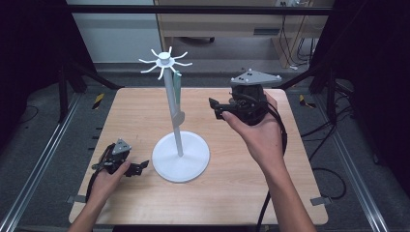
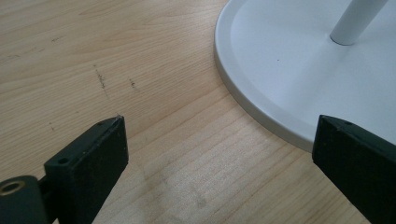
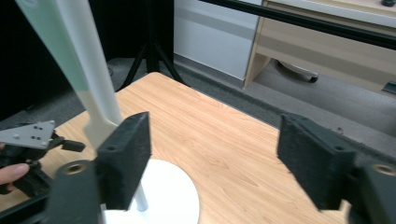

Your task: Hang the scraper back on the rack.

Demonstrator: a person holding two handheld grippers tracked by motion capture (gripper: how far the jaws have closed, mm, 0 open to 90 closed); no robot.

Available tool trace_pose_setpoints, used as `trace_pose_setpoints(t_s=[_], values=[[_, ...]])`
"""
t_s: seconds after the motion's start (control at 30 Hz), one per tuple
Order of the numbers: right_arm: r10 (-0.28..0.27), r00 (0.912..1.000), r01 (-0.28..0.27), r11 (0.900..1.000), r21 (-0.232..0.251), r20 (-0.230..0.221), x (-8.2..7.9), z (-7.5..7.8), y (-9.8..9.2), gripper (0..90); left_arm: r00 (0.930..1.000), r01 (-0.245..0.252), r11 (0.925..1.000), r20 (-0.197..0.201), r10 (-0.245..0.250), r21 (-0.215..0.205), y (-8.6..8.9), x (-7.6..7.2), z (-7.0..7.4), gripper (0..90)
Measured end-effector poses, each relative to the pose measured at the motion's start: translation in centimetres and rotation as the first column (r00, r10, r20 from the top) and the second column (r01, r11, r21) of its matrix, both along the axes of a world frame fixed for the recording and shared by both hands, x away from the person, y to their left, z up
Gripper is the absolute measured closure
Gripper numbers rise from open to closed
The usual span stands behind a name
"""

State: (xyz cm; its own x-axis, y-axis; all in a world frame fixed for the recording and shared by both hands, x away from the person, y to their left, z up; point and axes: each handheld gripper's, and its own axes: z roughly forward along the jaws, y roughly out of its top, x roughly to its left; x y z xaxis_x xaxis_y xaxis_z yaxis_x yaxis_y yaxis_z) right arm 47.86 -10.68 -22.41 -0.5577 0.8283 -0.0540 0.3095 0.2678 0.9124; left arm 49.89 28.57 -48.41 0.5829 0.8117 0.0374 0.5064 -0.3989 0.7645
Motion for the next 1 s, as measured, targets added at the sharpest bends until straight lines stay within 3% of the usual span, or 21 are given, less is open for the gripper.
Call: trace_pose_setpoints(t_s=[0.2,0.43,0.8,0.97,1.0], values=[[-0.040,0.9992,0.040,0.999,-0.020,0.001,0.2,-1.2,-0.6,16.1,1.0000,0.001,1.0000,0.001,-0.001,-0.001,0.0,0.0,0.0,3.2],[-0.097,0.9951,0.098,0.995,-0.013,0.016,0.1,-3.8,-2.2,9.1,1.0000,-0.004,1.0000,0.008,0.004,0.002,0.2,-0.1,0.1,3.2],[-0.150,0.9882,0.149,0.989,0.004,0.032,-1.0,-6.4,-4.4,6.6,0.9996,-0.024,0.9997,0.016,0.024,-0.004,0.5,-0.1,0.3,3.0],[-0.161,0.9865,0.161,0.987,0.006,0.031,-1.7,-8.2,-5.5,6.5,0.9995,-0.028,0.9996,0.016,0.028,-0.006,0.6,-0.1,0.3,3.0],[-0.165,0.9861,0.165,0.986,0.007,0.017,-1.9,-9.2,-6.1,6.5,0.9995,-0.028,0.9996,0.016,0.028,-0.004,0.6,-0.1,0.3,3.0]])
